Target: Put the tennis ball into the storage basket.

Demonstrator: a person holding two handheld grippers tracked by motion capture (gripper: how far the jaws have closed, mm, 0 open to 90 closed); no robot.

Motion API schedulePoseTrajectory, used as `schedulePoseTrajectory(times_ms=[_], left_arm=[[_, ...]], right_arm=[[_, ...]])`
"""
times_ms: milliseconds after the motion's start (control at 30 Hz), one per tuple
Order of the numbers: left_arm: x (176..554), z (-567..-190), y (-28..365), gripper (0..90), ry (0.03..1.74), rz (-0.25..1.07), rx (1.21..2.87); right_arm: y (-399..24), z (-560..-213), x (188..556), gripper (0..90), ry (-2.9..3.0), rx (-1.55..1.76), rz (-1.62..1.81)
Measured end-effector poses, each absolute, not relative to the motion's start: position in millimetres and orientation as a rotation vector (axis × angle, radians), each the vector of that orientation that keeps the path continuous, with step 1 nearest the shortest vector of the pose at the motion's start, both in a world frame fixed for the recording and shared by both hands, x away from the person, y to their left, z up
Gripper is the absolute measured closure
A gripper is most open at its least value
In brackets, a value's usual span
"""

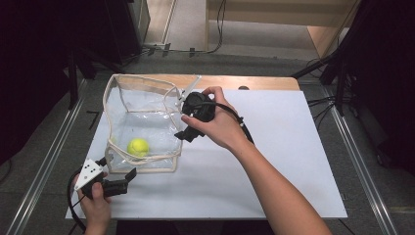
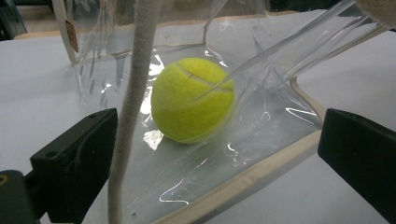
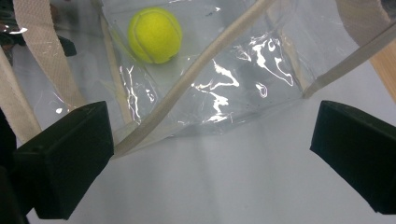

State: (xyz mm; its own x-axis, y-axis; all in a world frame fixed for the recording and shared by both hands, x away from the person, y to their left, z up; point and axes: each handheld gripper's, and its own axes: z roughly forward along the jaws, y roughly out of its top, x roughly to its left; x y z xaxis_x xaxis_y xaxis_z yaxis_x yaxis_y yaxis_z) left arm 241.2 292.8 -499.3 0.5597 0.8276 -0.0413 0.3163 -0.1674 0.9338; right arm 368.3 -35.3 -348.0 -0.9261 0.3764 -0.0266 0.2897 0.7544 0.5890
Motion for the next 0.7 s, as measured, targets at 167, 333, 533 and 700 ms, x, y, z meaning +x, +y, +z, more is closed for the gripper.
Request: schedulePoseTrajectory(times_ms=[167, 333, 533, 700], left_arm=[[241.2, -499.2, 293.0, 0.0, 0.954, 0.605, 1.742], [241.4, -499.5, 292.7, 0.0, 0.953, 0.606, 1.739], [241.4, -499.4, 292.7, 0.0, 0.953, 0.606, 1.740], [241.4, -499.4, 292.7, 0.0, 0.953, 0.607, 1.742]], right_arm=[[-40.1, -351.4, 368.8, 0.0, 2.804, 0.553, 0.936], [-44.1, -353.6, 369.1, 0.0, 2.804, 0.571, 0.955], [-47.7, -355.1, 368.8, 0.0, 2.796, 0.578, 0.974], [-48.8, -353.3, 366.8, 0.0, 2.778, 0.560, 0.975]])
